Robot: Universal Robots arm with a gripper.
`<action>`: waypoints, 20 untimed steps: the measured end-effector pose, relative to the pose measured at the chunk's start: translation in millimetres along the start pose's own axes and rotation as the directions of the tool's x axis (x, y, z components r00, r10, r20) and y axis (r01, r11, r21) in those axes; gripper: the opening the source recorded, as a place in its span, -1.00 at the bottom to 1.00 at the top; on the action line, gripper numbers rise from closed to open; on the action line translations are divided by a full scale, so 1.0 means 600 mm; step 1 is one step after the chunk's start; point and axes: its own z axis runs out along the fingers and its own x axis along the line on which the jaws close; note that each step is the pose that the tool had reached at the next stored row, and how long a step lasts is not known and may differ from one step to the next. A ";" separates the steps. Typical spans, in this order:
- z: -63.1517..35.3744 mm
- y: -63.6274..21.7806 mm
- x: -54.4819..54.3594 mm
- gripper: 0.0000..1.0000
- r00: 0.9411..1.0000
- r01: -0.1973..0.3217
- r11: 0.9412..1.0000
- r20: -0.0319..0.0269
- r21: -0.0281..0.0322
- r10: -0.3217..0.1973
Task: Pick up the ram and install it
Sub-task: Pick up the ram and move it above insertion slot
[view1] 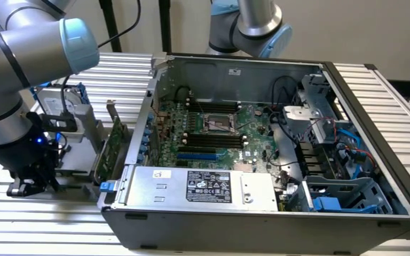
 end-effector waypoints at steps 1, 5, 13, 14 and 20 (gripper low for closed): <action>-0.001 0.000 0.000 -0.73 1.000 0.000 1.000 0.000 0.000 0.000; -0.006 0.000 0.000 -0.73 1.000 0.000 1.000 0.000 0.000 0.000; -0.039 -0.002 0.001 -0.73 1.000 0.000 1.000 0.000 -0.002 0.000; -0.045 -0.002 0.001 -0.73 1.000 0.000 1.000 0.000 -0.002 0.000; -0.090 -0.005 0.003 -0.73 1.000 0.000 1.000 0.000 -0.007 0.000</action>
